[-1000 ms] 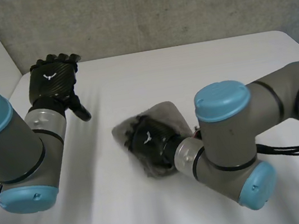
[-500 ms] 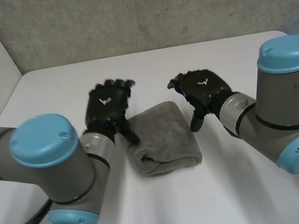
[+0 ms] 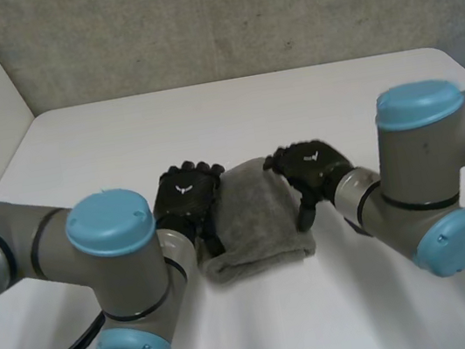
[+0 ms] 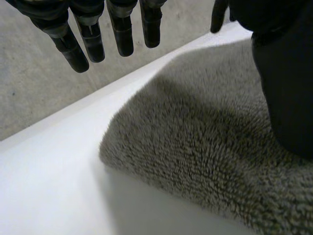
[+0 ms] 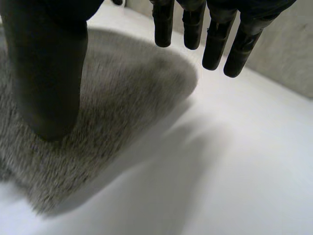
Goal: Fold the towel.
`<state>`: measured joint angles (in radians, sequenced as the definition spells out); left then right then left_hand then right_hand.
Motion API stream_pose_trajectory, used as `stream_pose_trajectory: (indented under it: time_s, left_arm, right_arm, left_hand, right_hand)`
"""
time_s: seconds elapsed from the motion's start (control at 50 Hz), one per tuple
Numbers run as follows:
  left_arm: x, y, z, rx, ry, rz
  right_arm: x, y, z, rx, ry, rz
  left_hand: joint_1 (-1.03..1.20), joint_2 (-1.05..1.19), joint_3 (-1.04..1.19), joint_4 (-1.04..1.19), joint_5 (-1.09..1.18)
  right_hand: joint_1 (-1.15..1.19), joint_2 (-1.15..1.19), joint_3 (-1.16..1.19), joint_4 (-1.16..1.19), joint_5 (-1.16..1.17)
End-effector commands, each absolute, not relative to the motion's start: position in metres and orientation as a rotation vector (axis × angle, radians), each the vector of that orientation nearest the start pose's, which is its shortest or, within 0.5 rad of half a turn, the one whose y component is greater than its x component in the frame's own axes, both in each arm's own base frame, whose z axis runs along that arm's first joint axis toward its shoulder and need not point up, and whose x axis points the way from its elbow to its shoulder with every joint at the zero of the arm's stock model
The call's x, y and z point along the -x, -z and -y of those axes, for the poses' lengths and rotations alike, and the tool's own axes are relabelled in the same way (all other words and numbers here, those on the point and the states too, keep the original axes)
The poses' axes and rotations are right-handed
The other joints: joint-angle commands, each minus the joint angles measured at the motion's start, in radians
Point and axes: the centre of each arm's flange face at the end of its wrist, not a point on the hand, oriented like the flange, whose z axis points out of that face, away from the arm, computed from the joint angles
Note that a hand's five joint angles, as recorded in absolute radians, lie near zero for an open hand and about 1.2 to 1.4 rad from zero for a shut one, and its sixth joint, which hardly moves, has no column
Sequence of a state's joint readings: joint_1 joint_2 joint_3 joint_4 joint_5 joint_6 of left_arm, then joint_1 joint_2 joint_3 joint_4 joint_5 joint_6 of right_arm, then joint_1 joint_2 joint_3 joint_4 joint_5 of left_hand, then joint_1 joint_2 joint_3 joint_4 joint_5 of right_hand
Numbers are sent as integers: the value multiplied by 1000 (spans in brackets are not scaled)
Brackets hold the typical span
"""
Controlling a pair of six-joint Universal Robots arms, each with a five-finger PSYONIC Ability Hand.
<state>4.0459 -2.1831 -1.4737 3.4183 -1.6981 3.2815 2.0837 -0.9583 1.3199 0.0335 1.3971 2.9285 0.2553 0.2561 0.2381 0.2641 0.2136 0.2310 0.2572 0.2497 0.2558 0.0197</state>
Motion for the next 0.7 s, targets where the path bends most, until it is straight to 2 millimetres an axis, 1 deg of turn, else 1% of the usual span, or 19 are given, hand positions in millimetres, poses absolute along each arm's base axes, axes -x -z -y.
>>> stream_pose_trajectory:
  time_s: [0.02, 0.06, 0.08, 0.12, 0.14, 0.16, 0.18, 0.22, 0.24, 0.28, 0.32, 0.44, 0.7]
  left_arm:
    - [330, -198, 235, -849, 2184, -2436]
    - [323, -227, 233, -809, 2255, -2386]
    - [323, -227, 233, -809, 2256, -2386]
    - [306, -262, 235, -724, 2335, -2319]
    - [306, -262, 235, -724, 2336, -2319]
    - [295, -276, 238, -674, 2358, -2289]
    - [295, -276, 238, -673, 2359, -2289]
    - [276, -293, 241, -595, 2365, -2257]
    - [275, -293, 241, -595, 2365, -2257]
    - [266, -300, 239, -568, 2351, -2257]
    - [263, -300, 237, -564, 2340, -2265]
    - [258, -295, 231, -569, 2302, -2294]
    - [257, -289, 228, -568, 2288, -2314]
  right_arm:
    - [-307, -233, 265, 888, 1769, -2050]
    - [-298, -260, 261, 822, 1883, -2039]
    - [-298, -261, 261, 822, 1884, -2039]
    - [-283, -281, 260, 732, 1992, -2062]
    - [-282, -281, 260, 731, 1993, -2062]
    - [-274, -289, 261, 688, 2037, -2079]
    - [-274, -289, 261, 688, 2038, -2079]
    - [-258, -301, 258, 619, 2097, -2094]
    - [-258, -301, 258, 619, 2097, -2094]
    - [-248, -303, 255, 591, 2117, -2113]
    - [-245, -304, 253, 586, 2121, -2118]
    - [-237, -304, 249, 572, 2128, -2132]
    - [-240, -305, 247, 572, 2126, -2104]
  left_hand:
    - [-80, -81, -63, -89, -213]
    - [-81, -82, -64, -90, -214]
    - [-81, -82, -64, -90, -214]
    - [-81, -82, -64, -90, -214]
    - [-81, -82, -64, -90, -214]
    - [-81, -82, -64, -90, -214]
    - [-81, -82, -64, -90, -214]
    - [-81, -82, -64, -90, -214]
    - [-81, -82, -64, -90, -214]
    - [-81, -82, -64, -90, -214]
    - [-81, -82, -64, -90, -214]
    - [-81, -82, -64, -90, -214]
    - [-81, -82, -64, -90, -214]
  right_hand:
    - [-56, -83, -75, -81, -20]
    - [-56, -83, -75, -81, -20]
    - [-56, -83, -75, -81, -20]
    - [-56, -83, -75, -81, -20]
    - [-56, -83, -75, -81, -20]
    - [-56, -83, -75, -81, -20]
    - [-56, -83, -75, -81, -20]
    - [-56, -83, -75, -81, -20]
    - [-56, -83, -75, -81, -20]
    - [-56, -83, -75, -81, -20]
    - [-56, -83, -75, -81, -20]
    - [-56, -83, -75, -81, -20]
    - [-56, -83, -75, -81, -20]
